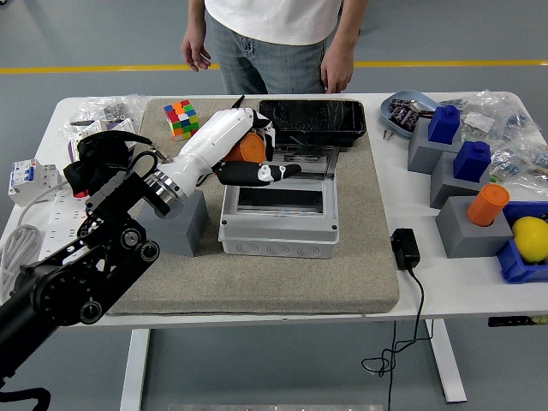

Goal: Fetch the battery,place it into the box,close the lid of the box

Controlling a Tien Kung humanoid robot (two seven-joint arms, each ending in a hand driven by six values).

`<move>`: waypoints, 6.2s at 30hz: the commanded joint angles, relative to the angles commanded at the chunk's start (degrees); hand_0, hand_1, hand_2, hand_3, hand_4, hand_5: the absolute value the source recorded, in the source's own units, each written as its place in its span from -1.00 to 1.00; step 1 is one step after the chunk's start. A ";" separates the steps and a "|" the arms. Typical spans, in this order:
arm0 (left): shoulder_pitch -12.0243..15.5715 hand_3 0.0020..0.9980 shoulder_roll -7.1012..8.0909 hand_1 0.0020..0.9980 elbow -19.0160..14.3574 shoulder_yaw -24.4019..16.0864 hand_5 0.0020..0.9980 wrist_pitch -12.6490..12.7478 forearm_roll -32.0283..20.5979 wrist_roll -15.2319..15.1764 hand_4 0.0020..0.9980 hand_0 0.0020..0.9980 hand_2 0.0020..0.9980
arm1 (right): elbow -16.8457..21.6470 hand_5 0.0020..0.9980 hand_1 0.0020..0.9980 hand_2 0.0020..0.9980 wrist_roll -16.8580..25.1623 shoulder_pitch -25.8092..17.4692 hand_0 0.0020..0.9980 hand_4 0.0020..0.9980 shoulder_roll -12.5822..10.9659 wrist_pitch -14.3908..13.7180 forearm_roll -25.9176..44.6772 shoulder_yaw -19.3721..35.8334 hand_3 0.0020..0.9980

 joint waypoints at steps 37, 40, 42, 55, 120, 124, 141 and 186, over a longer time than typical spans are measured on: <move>-0.80 -1.00 -0.41 -1.00 2.70 6.08 0.73 -6.61 -3.50 4.95 0.79 -0.97 -1.00 | 0.00 1.00 0.80 0.64 -0.07 0.04 0.91 1.00 -0.31 -0.26 -0.32 -0.06 0.68; -0.52 -1.00 -1.12 -1.00 3.18 5.48 0.73 -5.56 -3.12 4.42 0.79 -0.97 -1.00 | 0.00 1.00 0.80 0.64 -0.06 0.01 0.91 1.00 -0.27 -0.31 -0.20 -0.27 0.68; -0.42 -1.00 -1.89 -1.00 3.96 4.79 0.71 -4.83 -2.02 4.06 0.81 -0.97 -1.00 | 0.00 1.00 0.80 0.64 -0.11 -0.04 0.91 1.00 -0.27 -0.35 -0.28 -0.31 0.68; -1.20 -1.00 -5.50 -1.00 9.17 3.32 0.72 -2.59 0.20 2.12 0.85 -0.96 -1.00 | 0.00 1.00 0.80 0.65 -0.15 0.15 0.91 1.00 -0.21 -0.36 -0.24 -0.45 0.68; -3.03 0.09 -9.44 0.17 16.35 1.95 0.76 -0.70 6.28 -2.09 1.00 -0.42 0.15 | 0.00 1.00 0.80 0.65 -0.11 0.34 0.91 1.00 -0.24 -0.13 0.60 -1.44 0.68; -3.09 0.09 -9.44 0.17 12.53 2.32 0.76 -8.01 0.75 1.42 1.00 -0.42 0.15 | 0.00 1.00 0.80 0.65 -0.18 0.42 0.91 1.00 -0.28 -0.06 0.54 -1.25 0.68; -1.80 0.19 -8.82 0.31 -1.03 -1.48 0.99 -24.43 -17.53 7.24 1.00 0.09 0.25 | 0.00 1.00 0.79 0.64 -0.03 0.53 0.91 1.00 0.00 0.09 1.02 -1.17 0.68; 2.91 0.58 -8.61 0.99 0.20 -22.15 1.00 -11.67 3.31 9.15 1.00 1.00 0.77 | 0.00 1.00 0.79 0.64 -0.36 0.12 0.89 1.00 0.05 -0.07 0.91 -1.44 0.68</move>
